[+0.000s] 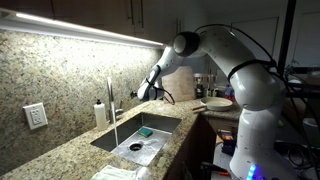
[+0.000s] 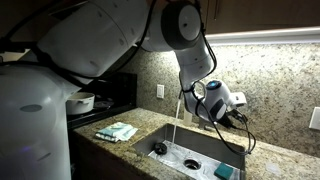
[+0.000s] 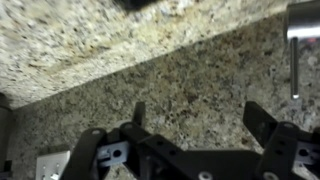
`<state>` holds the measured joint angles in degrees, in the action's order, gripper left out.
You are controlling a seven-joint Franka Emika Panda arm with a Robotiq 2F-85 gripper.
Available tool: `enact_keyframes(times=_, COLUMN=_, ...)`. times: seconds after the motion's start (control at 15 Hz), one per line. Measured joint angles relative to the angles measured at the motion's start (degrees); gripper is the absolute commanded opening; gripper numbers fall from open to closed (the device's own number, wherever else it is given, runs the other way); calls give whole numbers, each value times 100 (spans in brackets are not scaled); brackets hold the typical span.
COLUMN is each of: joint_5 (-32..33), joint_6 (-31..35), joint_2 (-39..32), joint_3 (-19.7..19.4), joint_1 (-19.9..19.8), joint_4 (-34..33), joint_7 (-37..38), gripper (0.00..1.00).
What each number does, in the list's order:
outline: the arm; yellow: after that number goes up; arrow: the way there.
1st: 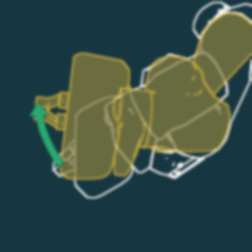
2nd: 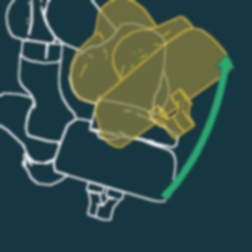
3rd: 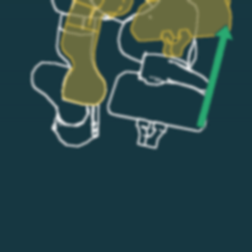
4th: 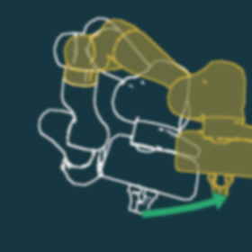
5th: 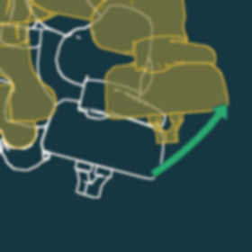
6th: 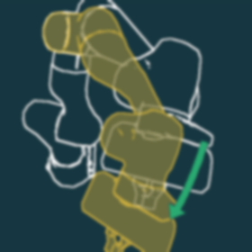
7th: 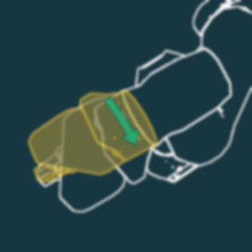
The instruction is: Turn off of the water to the faucet
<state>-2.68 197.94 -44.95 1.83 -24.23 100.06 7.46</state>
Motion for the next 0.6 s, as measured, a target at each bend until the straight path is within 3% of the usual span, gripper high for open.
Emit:
enact_keyframes(times=0.33, joint_5=84, joint_6=-13, joint_2=-890, joint_3=812, joint_1=-389, joint_4=-1360, joint_7=17, gripper=100)
enact_keyframes(times=0.6, joint_5=84, joint_6=-6, joint_2=-1211, joint_3=887, joint_1=-421, joint_4=-1651, joint_7=19, gripper=100)
